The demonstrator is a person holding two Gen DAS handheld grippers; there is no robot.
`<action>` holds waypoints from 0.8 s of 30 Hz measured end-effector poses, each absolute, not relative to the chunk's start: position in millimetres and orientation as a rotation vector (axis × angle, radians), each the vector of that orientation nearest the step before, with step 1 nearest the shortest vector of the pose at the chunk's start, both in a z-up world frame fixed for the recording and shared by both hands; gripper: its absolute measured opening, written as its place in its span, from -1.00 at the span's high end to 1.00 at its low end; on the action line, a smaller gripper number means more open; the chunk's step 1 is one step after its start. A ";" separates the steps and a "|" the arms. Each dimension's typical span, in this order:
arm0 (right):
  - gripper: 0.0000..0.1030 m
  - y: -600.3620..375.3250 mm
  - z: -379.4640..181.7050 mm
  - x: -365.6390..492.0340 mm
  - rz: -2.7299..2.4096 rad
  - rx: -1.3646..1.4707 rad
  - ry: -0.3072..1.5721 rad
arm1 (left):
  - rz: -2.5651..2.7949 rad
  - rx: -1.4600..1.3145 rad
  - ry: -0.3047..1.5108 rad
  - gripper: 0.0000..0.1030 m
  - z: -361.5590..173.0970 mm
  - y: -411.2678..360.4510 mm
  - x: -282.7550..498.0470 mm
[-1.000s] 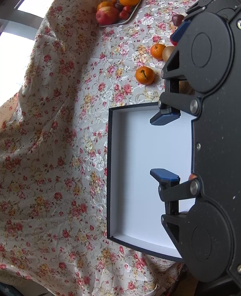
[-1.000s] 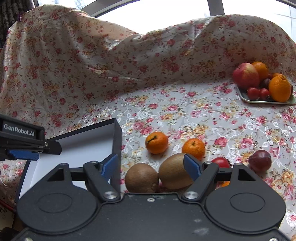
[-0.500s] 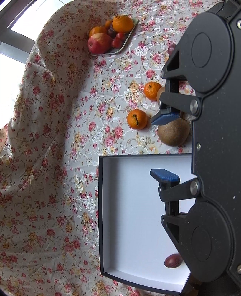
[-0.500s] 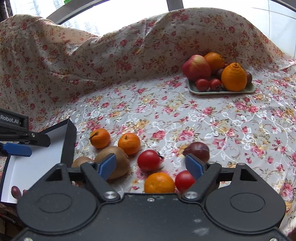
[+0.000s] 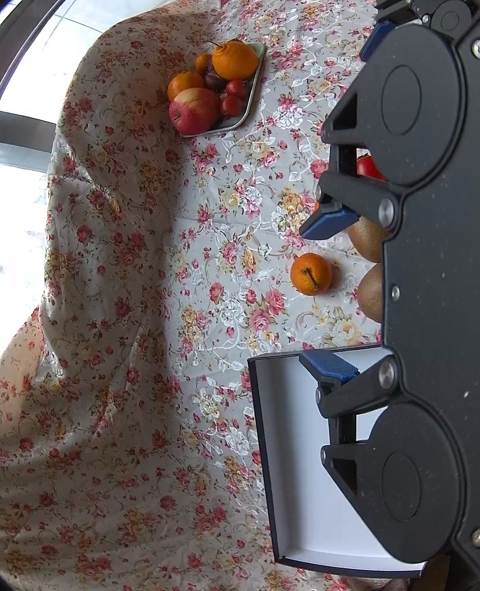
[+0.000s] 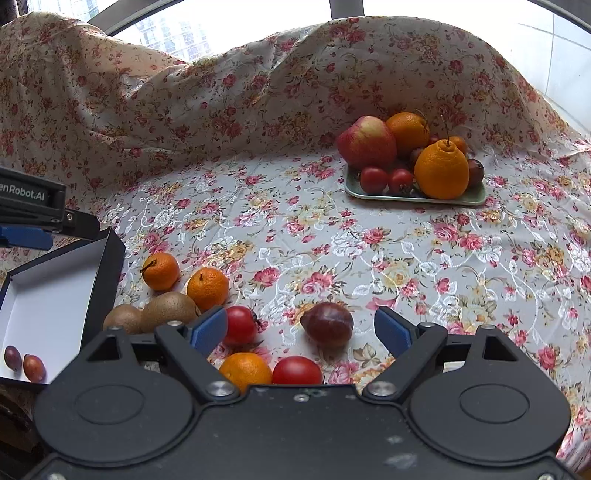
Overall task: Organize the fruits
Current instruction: 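Move the left tool to a mandarin orange while the right tool approaches a plum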
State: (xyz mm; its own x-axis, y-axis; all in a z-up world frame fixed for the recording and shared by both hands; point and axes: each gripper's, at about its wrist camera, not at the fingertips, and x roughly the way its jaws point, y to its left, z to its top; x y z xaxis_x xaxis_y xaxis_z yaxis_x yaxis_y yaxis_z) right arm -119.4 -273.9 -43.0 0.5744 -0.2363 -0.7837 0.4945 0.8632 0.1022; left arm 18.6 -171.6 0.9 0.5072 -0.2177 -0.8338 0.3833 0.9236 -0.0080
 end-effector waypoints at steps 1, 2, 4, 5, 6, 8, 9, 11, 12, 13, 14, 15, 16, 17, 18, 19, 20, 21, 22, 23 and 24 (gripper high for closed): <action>-0.77 -277.4 -41.6 -115.4 -0.435 0.324 0.872 | -0.366 0.199 0.977 -0.31 0.5 -174.8 21.9; -0.77 -281.4 -40.3 -110.8 -0.435 0.316 0.888 | -0.370 0.209 0.977 -0.31 0.0 -177.3 25.0; -0.77 -288.0 -38.5 -103.6 -0.439 0.298 0.909 | -0.370 0.232 0.976 -0.33 -2.7 -182.0 31.1; -0.77 -291.9 -38.5 -100.2 -0.442 0.294 0.914 | -0.365 0.239 0.977 -0.33 -4.3 -183.3 34.0; -0.77 -295.4 -39.1 -97.5 -0.441 0.295 0.918 | -0.361 0.244 0.980 -0.33 -6.8 -184.3 37.2; -0.77 -301.5 -42.3 -93.0 -0.442 0.309 0.929 | -0.358 0.246 0.999 -0.33 -12.7 -185.8 44.4; -0.77 -304.7 -45.1 -90.9 -0.447 0.321 0.938 | -0.358 0.244 1.014 -0.33 -16.1 -186.5 48.4; -0.77 -309.3 -51.6 -86.9 -0.453 0.335 0.962 | -0.363 0.244 1.039 -0.33 -21.9 -188.2 54.8; -0.77 -309.6 -55.0 -85.6 -0.461 0.337 0.976 | -0.367 0.248 1.047 -0.33 -24.3 -189.4 57.6; -0.77 -310.1 -58.1 -84.3 -0.466 0.338 0.988 | -0.373 0.255 1.053 -0.33 -27.2 -191.6 61.1; -0.77 -310.0 -61.0 -82.9 -0.467 0.338 1.000 | -0.380 0.262 1.057 -0.33 -29.2 -193.3 63.6; -0.77 -309.4 -63.9 -81.3 -0.466 0.338 1.012 | -0.391 0.270 1.062 -0.33 -32.3 -195.0 66.5; -0.77 -309.0 -66.3 -79.8 -0.466 0.338 1.020 | -0.401 0.278 1.070 -0.33 -35.2 -196.5 69.2; -0.77 -307.7 -68.0 -78.8 -0.465 0.339 1.030 | -0.408 0.282 1.080 -0.33 -37.8 -197.2 71.5; -0.77 -306.8 -69.4 -78.1 -0.463 0.342 1.033 | -0.414 0.276 1.101 -0.32 -41.5 -196.9 74.8; -0.77 -306.1 -70.3 -77.6 -0.460 0.348 1.031 | -0.421 0.258 1.120 -0.32 -44.3 -195.5 77.2; -0.77 -305.6 -71.2 -76.9 -0.458 0.354 1.030 | -0.430 0.245 1.137 -0.32 -46.8 -194.6 79.0; -0.77 -305.6 -71.9 -75.7 -0.455 0.360 1.030 | -0.437 0.236 1.160 -0.32 -50.3 -194.9 81.5; -0.77 -305.3 -72.0 -75.3 -0.455 0.367 1.029 | -0.442 0.236 1.169 -0.32 -52.8 -195.9 82.4; -0.77 -305.3 -72.0 -74.8 -0.455 0.376 1.028 | -0.447 0.244 1.172 -0.32 -54.8 -197.6 82.3; -0.77 -306.1 -71.7 -73.9 -0.453 0.387 1.026 | -0.451 0.258 1.170 -0.32 -56.8 -200.0 81.8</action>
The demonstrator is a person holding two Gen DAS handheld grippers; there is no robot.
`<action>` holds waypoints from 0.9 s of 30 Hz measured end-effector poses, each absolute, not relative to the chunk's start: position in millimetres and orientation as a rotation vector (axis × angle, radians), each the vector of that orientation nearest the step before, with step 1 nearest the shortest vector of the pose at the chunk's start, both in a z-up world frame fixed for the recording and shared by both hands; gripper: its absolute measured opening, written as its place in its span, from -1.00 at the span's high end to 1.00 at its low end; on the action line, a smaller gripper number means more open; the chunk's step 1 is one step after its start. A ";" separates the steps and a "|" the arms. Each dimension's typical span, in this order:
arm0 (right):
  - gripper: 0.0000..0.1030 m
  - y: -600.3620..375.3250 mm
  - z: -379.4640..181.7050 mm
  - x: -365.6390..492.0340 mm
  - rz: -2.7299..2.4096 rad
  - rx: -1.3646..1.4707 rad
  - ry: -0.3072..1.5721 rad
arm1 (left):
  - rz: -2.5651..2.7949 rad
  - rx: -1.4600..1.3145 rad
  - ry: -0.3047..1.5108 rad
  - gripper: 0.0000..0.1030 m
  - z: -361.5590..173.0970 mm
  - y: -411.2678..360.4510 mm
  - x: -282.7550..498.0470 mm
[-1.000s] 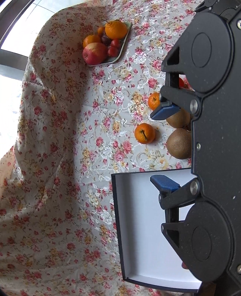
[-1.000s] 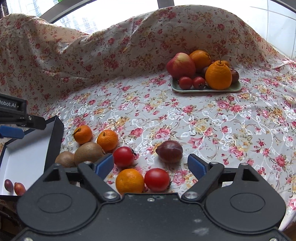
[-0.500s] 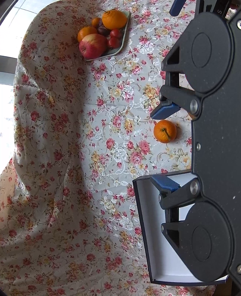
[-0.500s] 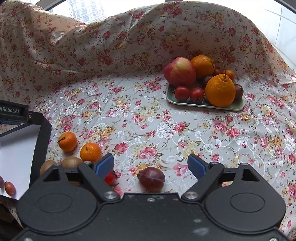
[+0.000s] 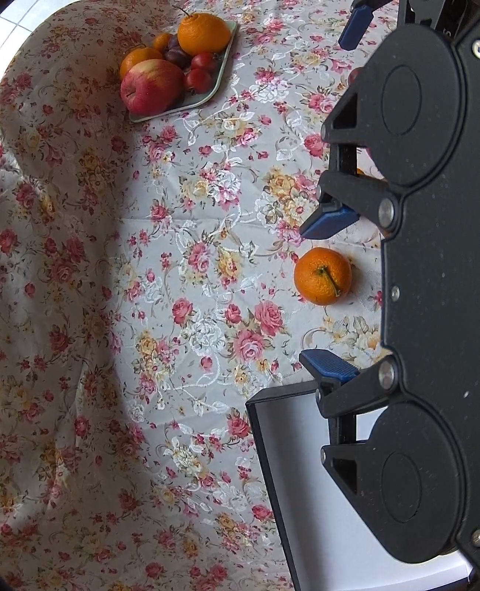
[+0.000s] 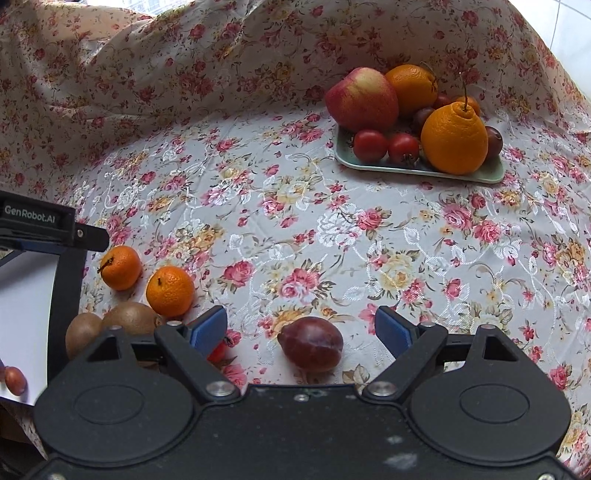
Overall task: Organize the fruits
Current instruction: 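Move the left tool to a mandarin orange while the right tool approaches a plum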
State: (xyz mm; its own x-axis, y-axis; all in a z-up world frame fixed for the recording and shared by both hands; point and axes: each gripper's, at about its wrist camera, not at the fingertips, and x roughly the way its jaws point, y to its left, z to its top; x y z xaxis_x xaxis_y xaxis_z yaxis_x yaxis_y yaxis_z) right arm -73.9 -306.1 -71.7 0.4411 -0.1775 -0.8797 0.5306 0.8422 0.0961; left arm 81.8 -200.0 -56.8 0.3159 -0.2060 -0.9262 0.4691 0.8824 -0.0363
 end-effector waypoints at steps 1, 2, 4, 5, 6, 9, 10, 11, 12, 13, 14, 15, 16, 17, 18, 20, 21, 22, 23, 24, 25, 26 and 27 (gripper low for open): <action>-0.77 -306.7 -71.2 -73.5 -0.451 0.397 1.024 | -0.452 0.277 1.165 -0.31 -58.9 -203.0 81.3; -0.77 -307.5 -70.5 -73.1 -0.453 0.404 1.022 | -0.450 0.293 1.163 -0.31 -61.5 -206.3 81.7; -0.77 -309.5 -69.3 -72.7 -0.464 0.415 1.019 | -0.446 0.307 1.168 -0.31 -67.4 -211.3 82.6; -0.77 -310.4 -68.5 -72.6 -0.467 0.421 1.017 | -0.446 0.310 1.173 -0.31 -70.6 -213.1 83.1; -0.77 -311.3 -67.9 -72.6 -0.469 0.426 1.017 | -0.444 0.310 1.183 -0.31 -74.1 -214.3 84.1; -0.77 -314.3 -65.8 -73.8 -0.486 0.444 1.018 | -0.440 0.308 1.218 -0.26 -82.2 -216.1 83.6; -0.77 -315.8 -65.4 -74.2 -0.490 0.450 1.018 | -0.439 0.310 1.228 -0.26 -84.2 -216.8 83.2; -0.77 -316.8 -65.3 -74.9 -0.496 0.456 1.020 | -0.437 0.309 1.234 -0.26 -85.7 -217.4 83.2; -0.77 -317.6 -65.3 -75.6 -0.499 0.461 1.021 | -0.434 0.307 1.236 -0.26 -86.6 -217.8 83.2; -0.77 -318.3 -65.5 -76.3 -0.501 0.466 1.022 | -0.429 0.306 1.237 -0.26 -87.3 -218.6 83.7; -0.77 -318.6 -66.1 -76.9 -0.504 0.472 1.024 | -0.426 0.304 1.236 -0.26 -87.5 -219.1 84.3; -0.77 -318.9 -66.3 -77.5 -0.506 0.476 1.028 | -0.422 0.301 1.234 -0.26 -87.7 -220.1 85.1; -0.77 -319.2 -66.5 -77.8 -0.506 0.479 1.032 | -0.417 0.297 1.234 -0.26 -88.5 -221.2 86.4; -0.77 -319.3 -66.6 -78.1 -0.507 0.480 1.039 | -0.414 0.295 1.235 -0.27 -89.3 -222.1 87.1; -0.77 -319.6 -67.0 -78.1 -0.508 0.477 1.044 | -0.411 0.297 1.240 -0.27 -90.9 -223.7 87.7; -0.77 -319.1 -68.2 -76.8 -0.508 0.460 1.062 | -0.408 0.305 1.253 -0.28 -94.5 -226.1 87.2; -0.76 -318.5 -68.7 -76.4 -0.505 0.451 1.065 | -0.407 0.309 1.260 -0.29 -96.4 -227.1 86.6; -0.75 -317.8 -69.2 -75.8 -0.500 0.444 1.066 | -0.409 0.314 1.269 -0.29 -98.4 -228.3 85.9; -0.73 -317.1 -69.5 -74.9 -0.492 0.437 1.069 | -0.411 0.319 1.276 -0.29 -100.1 -229.3 85.3; -0.72 -316.5 -69.8 -74.0 -0.485 0.433 1.073 | -0.412 0.324 1.280 -0.29 -101.5 -229.9 84.5; -0.72 -315.8 -70.1 -72.8 -0.481 0.431 1.076 | -0.411 0.328 1.280 -0.29 -102.1 -230.1 84.1; -0.71 -315.1 -70.4 -71.6 -0.481 0.429 1.078 | -0.408 0.331 1.280 -0.29 -102.4 -230.2 84.1; -0.69 -313.9 -70.7 -70.1 -0.486 0.423 1.082 | -0.409 0.329 1.279 -0.29 -102.2 -229.9 84.2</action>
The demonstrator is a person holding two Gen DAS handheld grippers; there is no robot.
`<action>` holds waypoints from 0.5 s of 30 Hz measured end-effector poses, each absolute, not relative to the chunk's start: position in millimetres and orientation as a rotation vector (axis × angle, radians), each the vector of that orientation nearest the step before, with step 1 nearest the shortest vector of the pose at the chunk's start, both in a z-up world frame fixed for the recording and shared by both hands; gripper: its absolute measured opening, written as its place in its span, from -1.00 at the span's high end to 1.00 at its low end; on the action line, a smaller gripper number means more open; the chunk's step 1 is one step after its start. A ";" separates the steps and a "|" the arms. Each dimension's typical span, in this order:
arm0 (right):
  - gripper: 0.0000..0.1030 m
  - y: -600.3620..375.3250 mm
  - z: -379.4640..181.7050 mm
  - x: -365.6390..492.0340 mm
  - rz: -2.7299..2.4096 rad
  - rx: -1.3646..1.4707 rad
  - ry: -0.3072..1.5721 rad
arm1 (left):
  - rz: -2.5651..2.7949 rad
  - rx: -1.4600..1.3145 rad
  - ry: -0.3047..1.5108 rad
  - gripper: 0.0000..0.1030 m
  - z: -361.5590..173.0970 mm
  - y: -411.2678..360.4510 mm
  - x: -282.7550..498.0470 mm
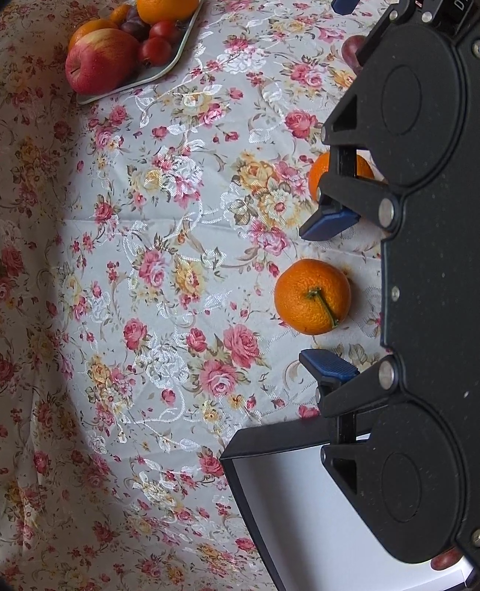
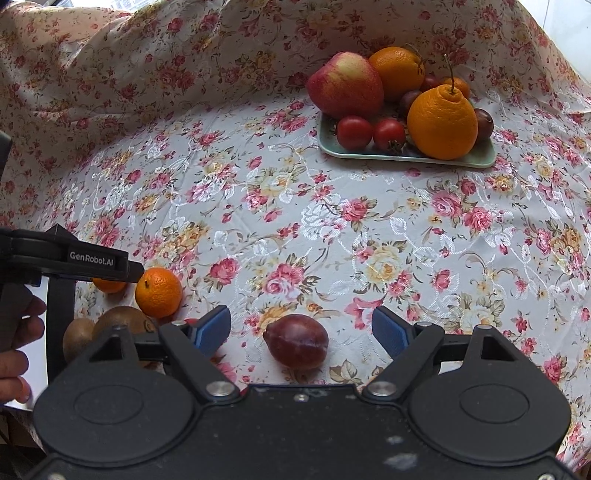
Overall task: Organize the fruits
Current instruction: 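Move the left tool to a mandarin orange while the right tool approaches a plum, then close the left tool on the mandarin orange while the right tool lowers over the plum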
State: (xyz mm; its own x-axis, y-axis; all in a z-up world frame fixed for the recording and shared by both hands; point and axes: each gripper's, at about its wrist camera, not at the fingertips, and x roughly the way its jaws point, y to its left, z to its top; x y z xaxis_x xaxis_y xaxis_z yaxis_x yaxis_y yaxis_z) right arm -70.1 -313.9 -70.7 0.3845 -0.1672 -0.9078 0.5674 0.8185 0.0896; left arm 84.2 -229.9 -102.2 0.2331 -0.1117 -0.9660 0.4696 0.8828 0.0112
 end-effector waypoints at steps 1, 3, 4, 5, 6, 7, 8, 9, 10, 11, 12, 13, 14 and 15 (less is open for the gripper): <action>-0.67 -313.0 -71.4 -68.6 -0.489 0.413 1.087 | -0.413 0.322 1.278 -0.29 -101.7 -229.1 84.4; -0.62 -310.1 -73.2 -66.9 -0.488 0.388 1.094 | -0.414 0.310 1.284 -0.28 -101.6 -227.9 85.6; -0.60 -309.1 -74.7 -66.5 -0.489 0.380 1.099 | -0.414 0.304 1.291 -0.27 -102.0 -227.3 86.3; -0.55 -308.5 -76.3 -66.2 -0.492 0.377 1.103 | -0.417 0.298 1.297 -0.26 -102.6 -226.8 87.0; -0.48 -309.3 -77.8 -66.6 -0.492 0.380 1.106 | -0.416 0.291 1.304 -0.25 -103.6 -226.4 88.1; -0.44 -310.1 -79.3 -66.7 -0.496 0.388 1.109 | -0.416 0.285 1.309 -0.24 -104.5 -226.0 88.9; -0.35 -311.2 -81.0 -66.9 -0.502 0.398 1.112 | -0.416 0.281 1.314 -0.22 -105.0 -225.9 89.5; -0.26 -312.4 -82.2 -67.5 -0.509 0.409 1.111 | -0.419 0.278 1.316 -0.20 -105.3 -225.9 89.9; -0.22 -313.6 -83.0 -68.2 -0.514 0.417 1.108 | -0.422 0.274 1.316 -0.19 -105.3 -225.9 89.9; -0.14 -315.0 -83.4 -69.2 -0.517 0.426 1.101 | -0.426 0.271 1.315 -0.18 -105.0 -226.0 89.6; -0.06 -316.0 -83.9 -69.8 -0.512 0.436 1.098 | -0.429 0.268 1.315 -0.14 -105.2 -226.2 89.6; -0.02 -316.7 -84.0 -70.5 -0.508 0.448 1.093 | -0.431 0.265 1.319 -0.10 -105.9 -226.5 89.7; 0.08 -317.4 -83.9 -71.1 -0.504 0.465 1.090 | -0.428 0.265 1.319 -0.08 -106.4 -226.8 89.8; 0.17 -317.3 -83.8 -71.1 -0.497 0.477 1.087 | -0.426 0.266 1.315 -0.03 -106.4 -227.0 89.5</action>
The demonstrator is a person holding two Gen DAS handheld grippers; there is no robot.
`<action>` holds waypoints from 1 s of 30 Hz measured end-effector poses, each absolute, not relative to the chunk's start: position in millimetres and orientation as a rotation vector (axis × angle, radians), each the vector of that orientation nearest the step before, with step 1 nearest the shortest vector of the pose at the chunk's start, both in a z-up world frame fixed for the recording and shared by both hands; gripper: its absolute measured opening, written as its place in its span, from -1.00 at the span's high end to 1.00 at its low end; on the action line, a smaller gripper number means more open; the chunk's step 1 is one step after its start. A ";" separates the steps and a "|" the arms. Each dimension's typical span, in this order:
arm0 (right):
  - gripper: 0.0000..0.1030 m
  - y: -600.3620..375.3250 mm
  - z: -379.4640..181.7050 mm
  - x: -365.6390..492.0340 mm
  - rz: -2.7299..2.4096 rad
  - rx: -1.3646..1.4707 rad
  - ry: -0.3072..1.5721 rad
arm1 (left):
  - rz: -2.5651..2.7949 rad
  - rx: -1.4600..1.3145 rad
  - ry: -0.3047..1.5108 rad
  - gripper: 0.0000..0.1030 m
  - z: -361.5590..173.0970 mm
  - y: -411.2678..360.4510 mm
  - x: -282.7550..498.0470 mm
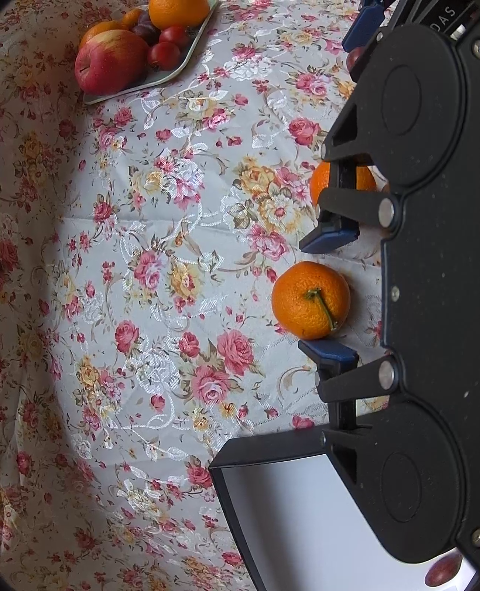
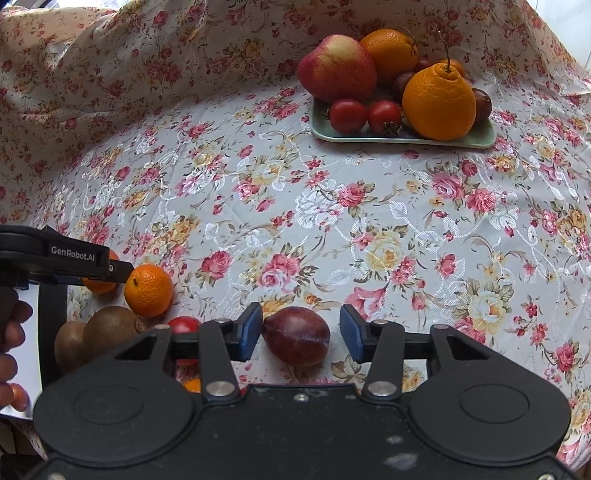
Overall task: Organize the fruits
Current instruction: 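Close the left tool on the mandarin orange while the right tool lowers over the plum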
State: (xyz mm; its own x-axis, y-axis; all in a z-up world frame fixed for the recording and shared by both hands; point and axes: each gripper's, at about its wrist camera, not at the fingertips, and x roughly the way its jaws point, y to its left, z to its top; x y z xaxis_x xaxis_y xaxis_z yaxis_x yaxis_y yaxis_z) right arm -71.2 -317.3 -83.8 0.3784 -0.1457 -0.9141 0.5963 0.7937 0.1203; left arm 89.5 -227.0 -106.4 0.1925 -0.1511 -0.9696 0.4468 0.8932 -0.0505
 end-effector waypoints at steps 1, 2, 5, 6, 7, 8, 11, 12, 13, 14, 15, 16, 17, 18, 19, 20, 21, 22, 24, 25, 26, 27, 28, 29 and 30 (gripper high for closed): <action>0.19 -316.5 -83.4 -70.8 -0.493 0.480 1.088 | -0.423 0.266 1.309 0.02 -105.9 -227.0 89.5; 0.19 -315.0 -82.7 -70.6 -0.493 0.473 1.085 | -0.427 0.258 1.307 0.02 -105.2 -226.6 89.8; 0.20 -312.4 -82.7 -69.5 -0.491 0.460 1.087 | -0.433 0.227 1.313 0.03 -105.2 -224.3 91.3; 0.20 -312.4 -82.6 -69.6 -0.493 0.461 1.084 | -0.431 0.225 1.313 0.03 -104.8 -224.0 91.3; 0.21 -312.8 -82.4 -69.9 -0.494 0.466 1.081 | -0.430 0.223 1.311 0.04 -104.2 -224.0 91.2; 0.23 -313.3 -81.8 -70.0 -0.493 0.469 1.079 | -0.431 0.221 1.310 0.04 -103.6 -223.9 91.1; 0.29 -315.9 -78.2 -70.9 -0.503 0.471 1.054 | -0.433 0.210 1.305 0.04 -100.2 -223.5 90.3; 0.29 -316.7 -76.6 -71.2 -0.505 0.475 1.047 | -0.433 0.208 1.302 0.04 -98.5 -223.7 90.1; 0.29 -317.9 -75.5 -71.0 -0.502 0.479 1.045 | -0.432 0.208 1.299 0.04 -97.5 -224.0 89.9; 0.29 -318.8 -74.9 -70.9 -0.498 0.484 1.047 | -0.431 0.210 1.298 0.04 -96.3 -224.3 89.3; 0.18 -319.3 -75.1 -70.8 -0.498 0.491 1.045 | -0.431 0.212 1.298 0.04 -95.6 -224.7 88.7; 0.01 -319.7 -75.8 -70.7 -0.496 0.501 1.044 | -0.431 0.213 1.298 0.04 -95.4 -225.1 88.2; -0.19 -319.6 -77.1 -70.7 -0.496 0.508 1.048 | -0.431 0.215 1.299 0.04 -95.6 -225.5 87.8; -0.18 -319.0 -78.9 -70.1 -0.494 0.510 1.057 | -0.430 0.217 1.301 0.04 -95.9 -225.8 87.3; -0.18 -317.8 -81.1 -68.9 -0.494 0.508 1.070 | -0.429 0.219 1.303 0.04 -96.2 -225.9 87.0; -0.18 -316.5 -83.6 -67.9 -0.497 0.502 1.082 | -0.430 0.220 1.303 0.04 -96.2 -225.9 86.9; -0.18 -315.5 -86.0 -67.1 -0.500 0.495 1.090 | -0.431 0.219 1.304 0.04 -96.2 -225.7 86.8; -0.18 -314.6 -88.3 -66.6 -0.507 0.489 1.095 | -0.432 0.218 1.304 0.04 -95.8 -225.3 86.9; -0.18 -313.9 -92.4 -65.6 -0.512 0.478 1.101 | -0.435 0.217 1.300 0.04 -94.3 -224.4 86.6; -0.18 -313.5 -93.3 -65.4 -0.513 0.471 1.099 | -0.435 0.217 1.298 0.04 -93.6 -224.1 86.7; -0.08 -312.5 -93.5 -64.8 -0.517 0.457 1.099 | -0.437 0.217 1.296 0.04 -92.5 -223.2 86.8; 0.15 -311.2 -93.1 -63.8 -0.521 0.438 1.102 | -0.437 0.217 1.293 0.04 -91.5 -222.4 86.9; 0.15 -310.1 -92.0 -62.8 -0.520 0.424 1.097 | -0.436 0.216 1.290 0.04 -90.0 -221.3 86.8; 0.15 -309.6 -90.2 -62.9 -0.527 0.423 1.086 | -0.437 0.214 1.287 0.04 -88.1 -220.0 87.0; 0.16 -309.8 -89.0 -62.4 -0.525 0.430 1.082 | -0.438 0.209 1.283 0.04 -86.1 -218.7 87.5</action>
